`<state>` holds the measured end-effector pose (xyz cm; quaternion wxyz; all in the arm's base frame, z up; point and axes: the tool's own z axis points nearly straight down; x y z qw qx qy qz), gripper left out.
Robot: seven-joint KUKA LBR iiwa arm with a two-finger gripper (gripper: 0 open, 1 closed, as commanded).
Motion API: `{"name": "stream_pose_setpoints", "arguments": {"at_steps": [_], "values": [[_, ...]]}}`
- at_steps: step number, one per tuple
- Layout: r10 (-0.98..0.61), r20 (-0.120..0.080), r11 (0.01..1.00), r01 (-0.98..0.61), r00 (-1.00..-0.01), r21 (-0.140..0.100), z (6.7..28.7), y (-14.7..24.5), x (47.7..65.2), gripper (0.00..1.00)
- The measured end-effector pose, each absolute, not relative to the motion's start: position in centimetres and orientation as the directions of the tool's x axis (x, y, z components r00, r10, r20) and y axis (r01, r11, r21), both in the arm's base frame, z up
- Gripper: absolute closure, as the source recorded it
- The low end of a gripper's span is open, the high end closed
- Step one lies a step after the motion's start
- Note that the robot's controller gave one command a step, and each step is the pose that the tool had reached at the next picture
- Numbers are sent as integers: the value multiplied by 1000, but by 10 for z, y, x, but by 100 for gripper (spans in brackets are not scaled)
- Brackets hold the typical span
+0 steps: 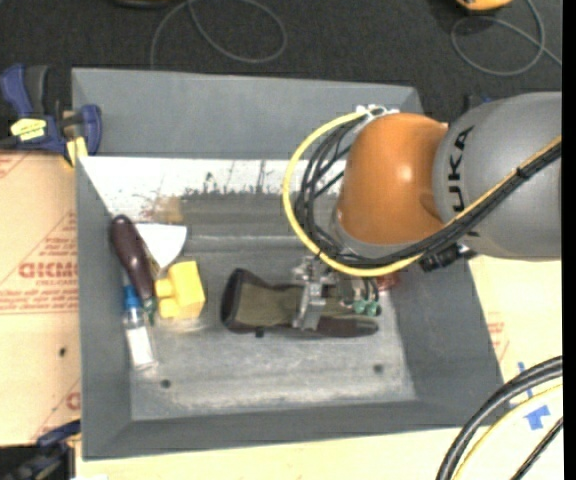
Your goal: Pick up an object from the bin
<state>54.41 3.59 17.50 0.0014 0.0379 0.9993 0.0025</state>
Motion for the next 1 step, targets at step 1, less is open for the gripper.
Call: {"name": "stream_pose_setpoints", "arguments": {"at_steps": [1], "values": [[76,-2,997,76,-997,6,175,36,544,100]]}}
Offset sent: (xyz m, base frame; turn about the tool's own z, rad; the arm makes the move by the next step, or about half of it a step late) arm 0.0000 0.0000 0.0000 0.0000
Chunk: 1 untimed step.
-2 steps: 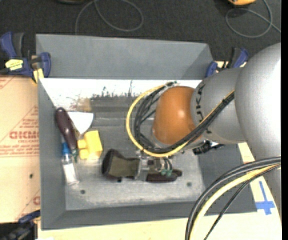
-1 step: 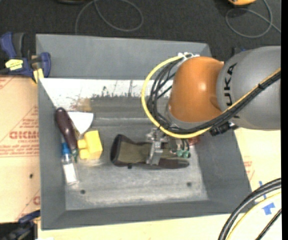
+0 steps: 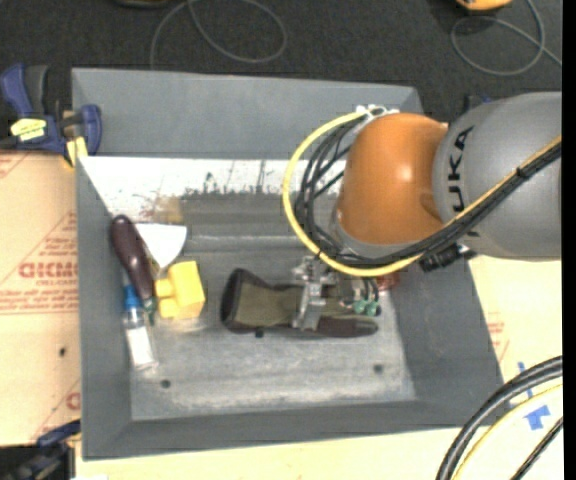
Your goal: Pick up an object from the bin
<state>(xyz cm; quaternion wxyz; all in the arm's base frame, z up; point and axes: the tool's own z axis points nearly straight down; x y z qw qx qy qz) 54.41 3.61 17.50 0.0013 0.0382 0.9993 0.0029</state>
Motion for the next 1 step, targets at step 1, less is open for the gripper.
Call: {"name": "stream_pose_setpoints", "arguments": {"at_steps": [1], "values": [[77,-2,997,76,-997,6,175,36,544,100]]}}
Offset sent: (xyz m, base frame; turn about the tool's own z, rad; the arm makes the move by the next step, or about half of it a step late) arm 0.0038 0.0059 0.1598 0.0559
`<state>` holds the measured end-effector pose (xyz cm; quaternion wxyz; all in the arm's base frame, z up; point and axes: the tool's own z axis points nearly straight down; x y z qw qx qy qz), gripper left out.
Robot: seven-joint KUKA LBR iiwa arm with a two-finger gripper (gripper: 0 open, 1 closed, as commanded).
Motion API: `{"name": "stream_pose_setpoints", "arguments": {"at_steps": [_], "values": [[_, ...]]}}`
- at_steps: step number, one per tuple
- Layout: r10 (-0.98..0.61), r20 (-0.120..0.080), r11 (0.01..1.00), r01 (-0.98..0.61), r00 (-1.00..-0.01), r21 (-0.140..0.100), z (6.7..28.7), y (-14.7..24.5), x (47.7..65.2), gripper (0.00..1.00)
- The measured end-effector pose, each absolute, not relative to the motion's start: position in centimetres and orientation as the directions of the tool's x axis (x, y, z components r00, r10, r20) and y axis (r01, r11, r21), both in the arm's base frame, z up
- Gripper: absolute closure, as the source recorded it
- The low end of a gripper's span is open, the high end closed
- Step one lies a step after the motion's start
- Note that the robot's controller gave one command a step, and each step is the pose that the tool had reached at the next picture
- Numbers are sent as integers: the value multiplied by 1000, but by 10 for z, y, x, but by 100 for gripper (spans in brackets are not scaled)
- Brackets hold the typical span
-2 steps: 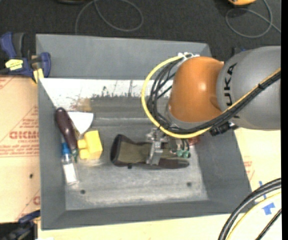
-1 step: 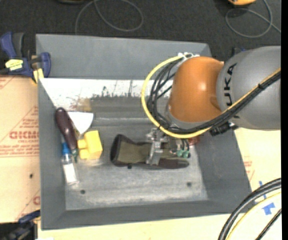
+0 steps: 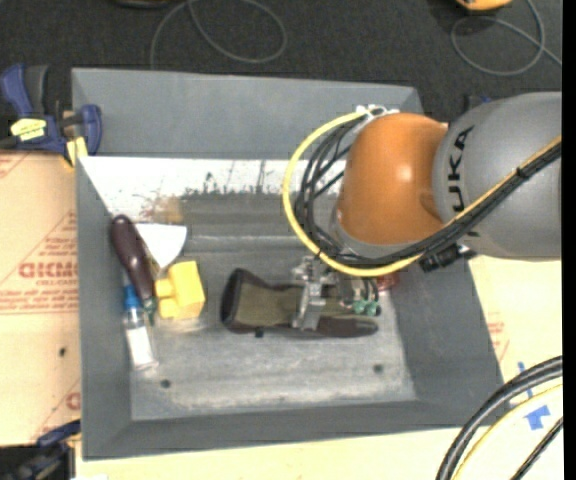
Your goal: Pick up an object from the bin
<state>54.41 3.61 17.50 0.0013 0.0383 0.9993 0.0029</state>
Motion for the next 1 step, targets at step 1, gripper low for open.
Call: {"name": "stream_pose_setpoints", "arguments": {"at_steps": [1], "values": [[129,-11,992,129,-992,8,338,41,550,100]]}}
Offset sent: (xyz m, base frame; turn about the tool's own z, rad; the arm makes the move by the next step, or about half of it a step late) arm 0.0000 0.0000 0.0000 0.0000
